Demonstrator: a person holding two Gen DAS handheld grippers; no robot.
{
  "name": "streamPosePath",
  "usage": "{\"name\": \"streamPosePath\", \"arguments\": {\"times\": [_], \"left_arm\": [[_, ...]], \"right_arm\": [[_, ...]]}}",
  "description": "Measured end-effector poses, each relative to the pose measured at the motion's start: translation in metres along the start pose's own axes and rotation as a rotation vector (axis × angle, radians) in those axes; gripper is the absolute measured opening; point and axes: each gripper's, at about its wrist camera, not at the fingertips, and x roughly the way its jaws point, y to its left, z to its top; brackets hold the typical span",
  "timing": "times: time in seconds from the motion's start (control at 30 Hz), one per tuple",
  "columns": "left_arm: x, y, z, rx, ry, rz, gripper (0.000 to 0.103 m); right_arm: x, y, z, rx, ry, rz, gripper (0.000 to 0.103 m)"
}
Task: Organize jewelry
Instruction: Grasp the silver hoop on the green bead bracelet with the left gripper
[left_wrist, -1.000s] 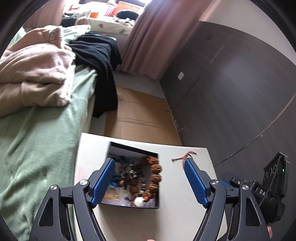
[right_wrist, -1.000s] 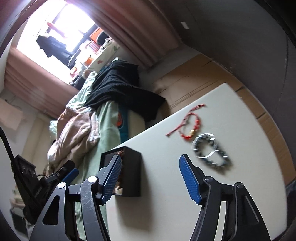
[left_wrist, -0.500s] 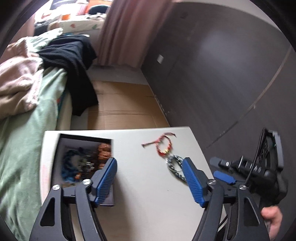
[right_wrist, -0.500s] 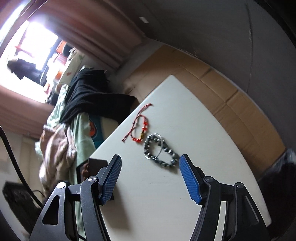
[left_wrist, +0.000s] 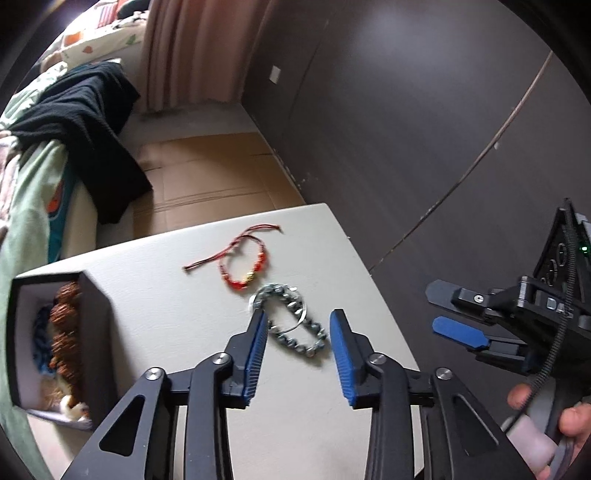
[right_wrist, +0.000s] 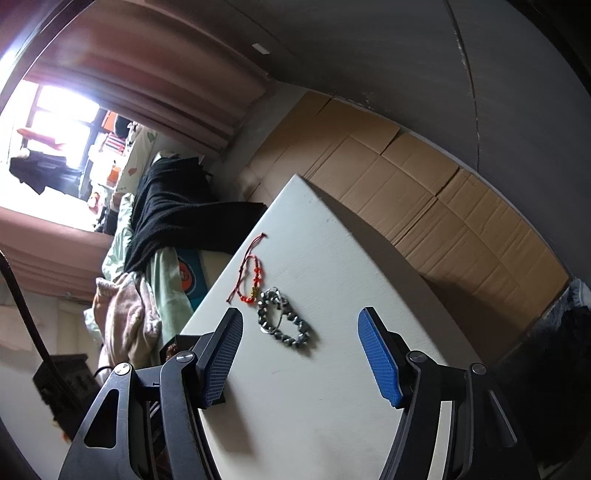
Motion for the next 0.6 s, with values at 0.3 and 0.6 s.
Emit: {"name": "streamPosePath", "arguments": {"times": [0.3, 0.6], "left_arm": [[0.043, -0.021, 0.001, 0.156, 0.131, 0.125, 0.026], [0.070, -0.037, -0.004, 0.299, 0.188, 0.220, 0.026]], "right_arm": [[-0.016, -0.022, 0.012, 0.050, -0.012, 0.037, 0.066], [-0.023, -0.040, 0.023, 0.098, -0.017, 0.048, 0.066]]}}
